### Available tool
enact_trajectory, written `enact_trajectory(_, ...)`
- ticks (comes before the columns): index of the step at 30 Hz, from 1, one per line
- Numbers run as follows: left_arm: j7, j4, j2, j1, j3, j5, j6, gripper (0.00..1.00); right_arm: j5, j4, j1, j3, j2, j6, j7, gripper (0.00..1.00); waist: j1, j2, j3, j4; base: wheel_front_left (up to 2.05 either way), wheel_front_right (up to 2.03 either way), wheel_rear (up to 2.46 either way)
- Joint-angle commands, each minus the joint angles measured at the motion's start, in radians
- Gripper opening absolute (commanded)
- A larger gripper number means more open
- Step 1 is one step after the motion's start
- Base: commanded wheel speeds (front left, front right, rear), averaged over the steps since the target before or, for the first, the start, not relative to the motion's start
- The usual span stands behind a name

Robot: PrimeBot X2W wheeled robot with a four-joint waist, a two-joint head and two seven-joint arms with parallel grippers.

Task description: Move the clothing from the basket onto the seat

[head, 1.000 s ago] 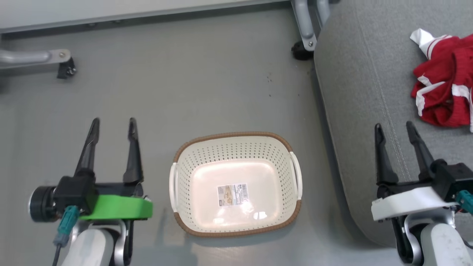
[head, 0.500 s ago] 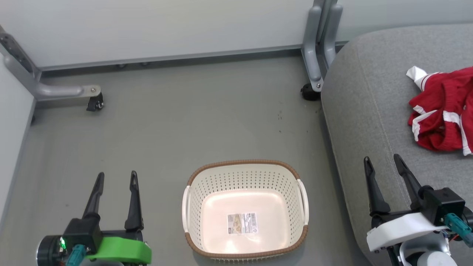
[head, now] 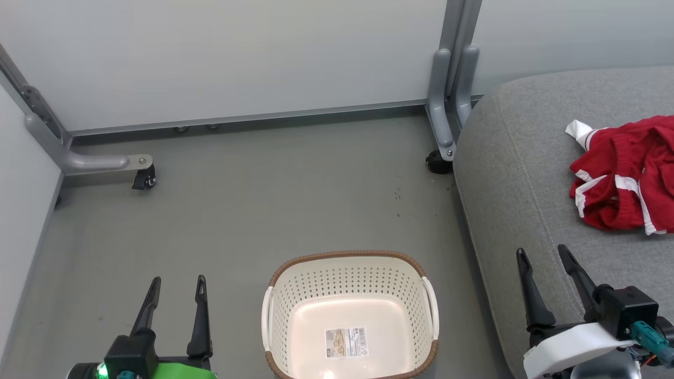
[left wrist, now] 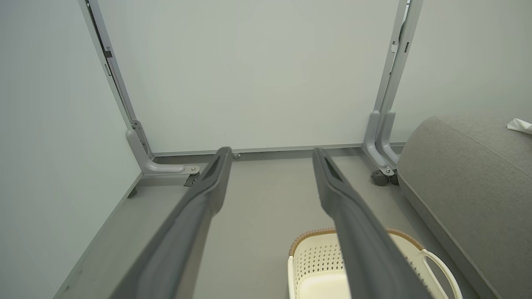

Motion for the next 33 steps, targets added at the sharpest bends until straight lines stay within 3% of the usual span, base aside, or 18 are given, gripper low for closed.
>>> enact_trajectory(1,0.0,0.007,-0.002,0.017,0.008,0.007,-0.007,1.0,0.007,-0.004,0.018,0.001,-0.003,0.0,0.002,1.0,0.0001,0.0,-0.001,-0.001,0.0,0.0,0.0)
enact_trajectory(21,0.0,0.023,-0.02,0.003,0.036,0.031,-0.03,1.0,0.015,-0.019,0.013,0.0,-0.003,0.0,0.002,1.0,0.0001,0.0,0.013,-0.001,0.0,0.0,0.0)
enact_trajectory(22,0.0,0.025,-0.021,0.006,0.03,0.02,-0.028,0.0,0.011,-0.011,0.011,0.002,0.001,0.0,0.002,0.0,0.0001,0.0,0.013,-0.001,0.0,0.0,0.0)
enact_trajectory(25,0.004,0.042,-0.025,0.006,0.027,0.001,-0.03,0.0,0.029,0.006,0.016,0.006,0.004,0.0,0.001,0.0,0.0001,0.0,0.013,-0.001,0.0,0.0,0.0)
enact_trajectory(33,0.044,0.052,-0.033,-0.017,0.055,-0.154,-0.049,0.0,0.207,0.042,-0.014,0.007,-0.009,0.0,0.01,0.0,0.0001,0.0,0.012,0.0,0.0,0.0,0.0)
